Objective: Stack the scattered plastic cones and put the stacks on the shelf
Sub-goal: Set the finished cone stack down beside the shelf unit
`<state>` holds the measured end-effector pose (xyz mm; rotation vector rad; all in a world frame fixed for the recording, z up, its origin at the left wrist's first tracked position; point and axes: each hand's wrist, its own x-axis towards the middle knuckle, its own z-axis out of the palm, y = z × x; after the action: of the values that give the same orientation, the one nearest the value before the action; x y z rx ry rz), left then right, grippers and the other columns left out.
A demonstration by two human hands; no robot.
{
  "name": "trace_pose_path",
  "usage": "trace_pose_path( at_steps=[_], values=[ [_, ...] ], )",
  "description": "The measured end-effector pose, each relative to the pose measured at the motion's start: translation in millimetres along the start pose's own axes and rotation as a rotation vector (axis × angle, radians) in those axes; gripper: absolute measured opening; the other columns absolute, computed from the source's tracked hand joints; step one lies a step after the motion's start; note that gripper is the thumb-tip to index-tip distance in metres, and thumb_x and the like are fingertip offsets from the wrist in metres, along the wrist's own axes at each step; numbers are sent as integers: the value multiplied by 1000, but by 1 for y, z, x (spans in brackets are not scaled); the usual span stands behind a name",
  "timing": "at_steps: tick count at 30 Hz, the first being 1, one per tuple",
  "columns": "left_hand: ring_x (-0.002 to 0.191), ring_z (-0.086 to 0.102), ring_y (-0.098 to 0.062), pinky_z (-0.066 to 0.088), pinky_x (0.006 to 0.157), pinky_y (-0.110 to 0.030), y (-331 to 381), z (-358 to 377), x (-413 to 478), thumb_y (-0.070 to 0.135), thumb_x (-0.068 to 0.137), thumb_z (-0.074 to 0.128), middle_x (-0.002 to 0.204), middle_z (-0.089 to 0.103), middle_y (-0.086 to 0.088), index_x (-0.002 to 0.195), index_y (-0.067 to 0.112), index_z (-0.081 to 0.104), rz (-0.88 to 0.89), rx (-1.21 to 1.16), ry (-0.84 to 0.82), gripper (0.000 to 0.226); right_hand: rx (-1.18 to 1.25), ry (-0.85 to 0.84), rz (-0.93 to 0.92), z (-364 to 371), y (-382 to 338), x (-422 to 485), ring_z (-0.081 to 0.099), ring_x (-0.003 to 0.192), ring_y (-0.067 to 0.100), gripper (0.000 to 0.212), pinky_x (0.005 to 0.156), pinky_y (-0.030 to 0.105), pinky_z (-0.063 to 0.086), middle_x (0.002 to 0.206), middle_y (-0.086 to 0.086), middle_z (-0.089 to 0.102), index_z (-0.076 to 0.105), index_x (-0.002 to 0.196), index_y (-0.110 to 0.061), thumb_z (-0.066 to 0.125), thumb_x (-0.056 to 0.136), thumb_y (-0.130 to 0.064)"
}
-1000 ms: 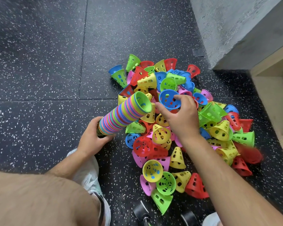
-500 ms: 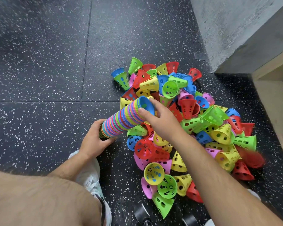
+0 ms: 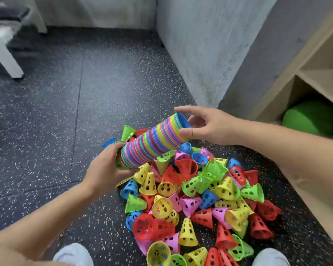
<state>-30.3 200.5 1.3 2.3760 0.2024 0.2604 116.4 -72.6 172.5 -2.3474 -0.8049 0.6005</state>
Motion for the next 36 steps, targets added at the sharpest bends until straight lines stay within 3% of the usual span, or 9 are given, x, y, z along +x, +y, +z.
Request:
trace_pose_path(
  at_steps=[7,11,16,21,23,27,30,33,36],
  values=[
    [93,60,-13,44,78,-29,146,7,90,56,61,93,104,61,14,126,26,62,251,128,-140,78,66,243,1,-117,48,-83,65,98,3,53,86,12,50,113,-3,66,47,137,-49,68,89,-40],
    [94,66,-19,53,80,-34,218,17,127,80,50,70,107,70,7,121,27,66,358,265,-252,89,258,371,-6,-131,107,-129,65,98,-7,57,81,7,48,116,-7,62,48,140,-33,70,90,-18],
    [93,69,-23,58,80,-38,289,51,156,78,46,62,106,70,4,120,27,69,513,413,-354,91,402,516,63,-104,206,-174,66,105,3,83,94,20,51,122,-4,58,47,134,-31,88,68,-1],
    [98,70,-31,56,87,-42,357,134,168,59,54,91,111,72,-5,126,18,69,674,378,-476,86,307,705,250,-61,311,-209,63,107,21,84,94,38,52,116,-2,62,47,129,-24,94,61,-11],
    [93,67,-27,54,82,-33,381,176,172,40,54,102,107,69,-1,123,20,67,707,329,-541,80,279,756,344,-44,350,-219,62,101,15,80,86,31,52,112,-6,63,50,125,-24,94,59,-17],
    [88,60,-13,41,66,-8,417,262,181,40,57,100,103,64,11,117,27,64,744,290,-653,71,335,816,505,-6,415,-224,62,84,0,69,67,10,43,99,-14,66,54,114,-29,93,57,-24],
    [97,58,-13,42,78,-22,434,316,188,35,65,97,110,60,8,117,28,67,736,223,-680,60,388,847,563,24,453,-208,66,84,-1,57,75,19,52,92,-15,70,62,101,-36,92,53,-27],
    [96,60,-12,44,74,-21,444,363,188,31,68,96,105,62,10,119,29,65,669,153,-666,60,476,876,696,55,482,-185,68,90,16,63,82,35,57,103,-2,72,66,106,-21,95,51,-30],
    [91,64,-12,53,74,-17,444,403,180,25,67,96,98,64,11,120,25,61,584,75,-673,64,501,876,812,68,502,-166,68,94,19,72,85,34,57,106,3,72,68,109,-17,95,47,-41]
  ],
)
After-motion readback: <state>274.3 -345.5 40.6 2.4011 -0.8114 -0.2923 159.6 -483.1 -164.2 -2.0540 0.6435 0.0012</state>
